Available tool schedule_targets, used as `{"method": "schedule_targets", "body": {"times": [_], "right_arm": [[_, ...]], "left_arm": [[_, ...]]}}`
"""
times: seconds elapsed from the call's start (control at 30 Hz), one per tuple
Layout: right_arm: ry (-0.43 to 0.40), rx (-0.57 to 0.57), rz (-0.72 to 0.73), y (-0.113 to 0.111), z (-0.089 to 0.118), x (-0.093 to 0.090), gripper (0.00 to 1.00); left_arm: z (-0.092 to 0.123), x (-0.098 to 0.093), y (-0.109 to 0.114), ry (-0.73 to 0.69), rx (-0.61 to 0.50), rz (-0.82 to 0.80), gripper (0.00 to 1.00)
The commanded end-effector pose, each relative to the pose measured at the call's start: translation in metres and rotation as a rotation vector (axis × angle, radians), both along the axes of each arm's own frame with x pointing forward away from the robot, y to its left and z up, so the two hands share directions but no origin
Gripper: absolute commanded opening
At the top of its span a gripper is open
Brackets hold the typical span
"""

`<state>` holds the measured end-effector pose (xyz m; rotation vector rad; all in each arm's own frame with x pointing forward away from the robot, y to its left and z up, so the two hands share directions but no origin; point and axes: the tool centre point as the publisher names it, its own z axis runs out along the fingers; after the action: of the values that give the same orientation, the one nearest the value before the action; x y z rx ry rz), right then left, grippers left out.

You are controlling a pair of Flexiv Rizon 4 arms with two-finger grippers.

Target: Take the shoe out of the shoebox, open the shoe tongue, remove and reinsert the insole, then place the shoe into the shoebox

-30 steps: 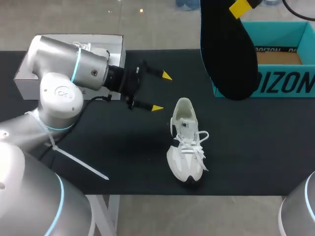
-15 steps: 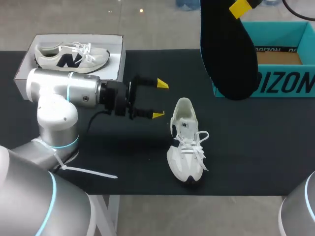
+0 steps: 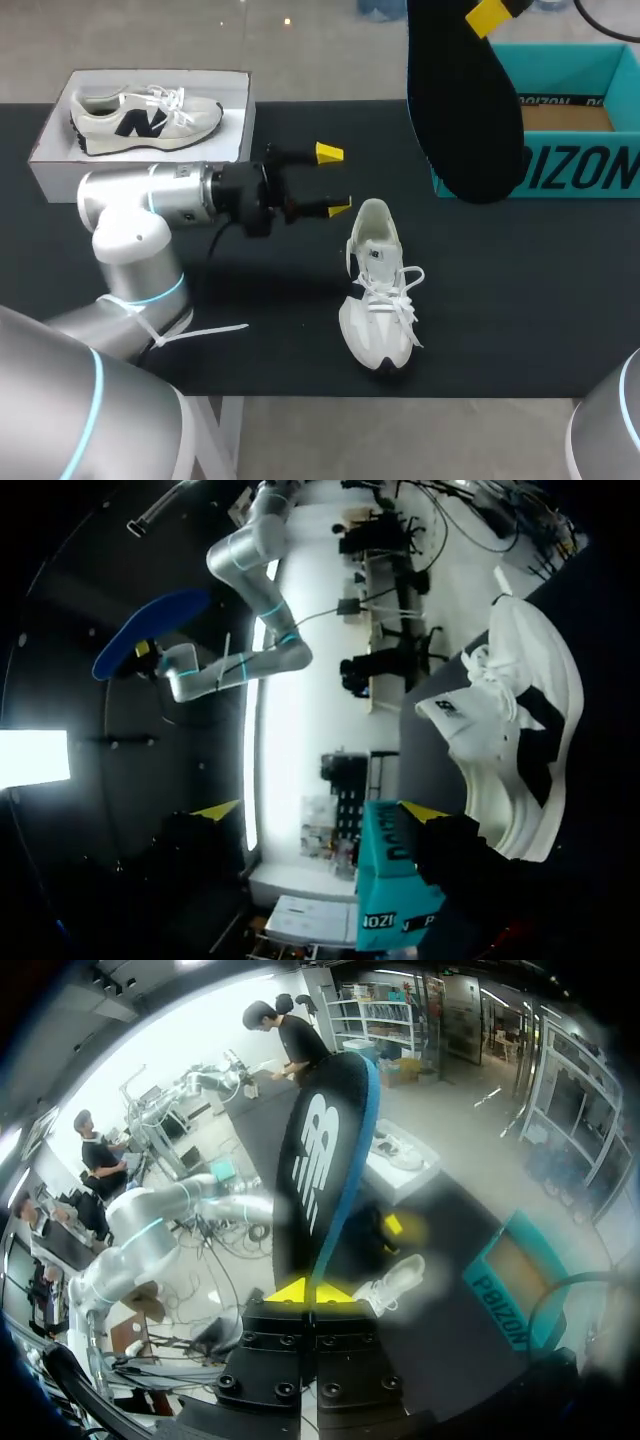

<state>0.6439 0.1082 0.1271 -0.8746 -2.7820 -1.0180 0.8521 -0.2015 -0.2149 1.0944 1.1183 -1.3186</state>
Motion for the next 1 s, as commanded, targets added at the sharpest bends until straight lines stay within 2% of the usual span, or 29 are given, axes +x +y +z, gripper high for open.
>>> {"method": "schedule_targets", "body": {"times": [0.03,0.33,1.0], "right_arm": [[0.003,-0.002,0.0,0.001,0.0,0.001,0.0],[0.003,-0.002,0.0,0.001,0.0,0.001,0.0],[0.003,-0.002,0.0,0.001,0.0,0.001,0.0]], "left_arm": [[0.013,0.003,-0.013,-0.033,0.036,-0.005,1.0],[0.034,0.0,-0.032,-0.093,0.057,-0.043,1.0],[0.034,-0.001,-0.035,-0.092,0.073,-0.035,1.0]]}}
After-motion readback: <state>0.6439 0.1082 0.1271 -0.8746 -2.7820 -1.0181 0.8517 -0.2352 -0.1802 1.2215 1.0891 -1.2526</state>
